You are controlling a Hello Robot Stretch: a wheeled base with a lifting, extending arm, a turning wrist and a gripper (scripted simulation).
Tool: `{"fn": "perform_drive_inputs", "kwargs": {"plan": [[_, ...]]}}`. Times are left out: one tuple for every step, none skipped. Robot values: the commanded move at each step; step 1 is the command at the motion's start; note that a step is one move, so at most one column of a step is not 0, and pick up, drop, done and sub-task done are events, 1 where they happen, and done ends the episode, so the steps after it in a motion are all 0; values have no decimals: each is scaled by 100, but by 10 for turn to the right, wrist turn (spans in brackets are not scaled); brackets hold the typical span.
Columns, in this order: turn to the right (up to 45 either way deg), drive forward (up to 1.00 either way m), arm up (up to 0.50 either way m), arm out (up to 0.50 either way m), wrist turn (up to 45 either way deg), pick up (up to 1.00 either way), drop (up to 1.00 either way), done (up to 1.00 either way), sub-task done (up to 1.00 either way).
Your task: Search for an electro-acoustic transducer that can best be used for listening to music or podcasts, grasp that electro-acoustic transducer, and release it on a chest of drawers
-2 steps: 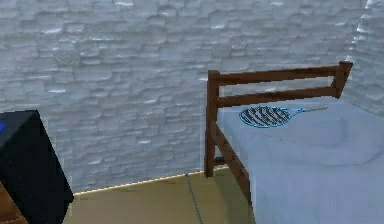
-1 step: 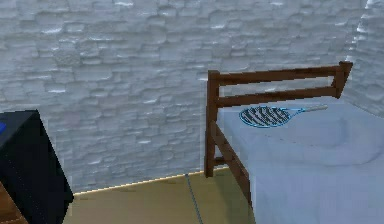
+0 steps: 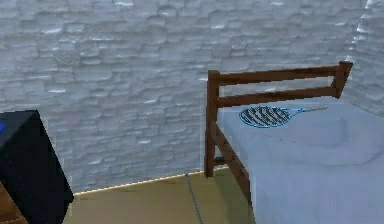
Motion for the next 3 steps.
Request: {"fn": "perform_drive_inputs", "kwargs": {"plan": [[0, 0, 0, 0, -450, 0, 0, 0, 0], [0, 0, 0, 0, -450, 0, 0, 0, 0], [0, 0, 0, 0, -450, 0, 0, 0, 0]]}}
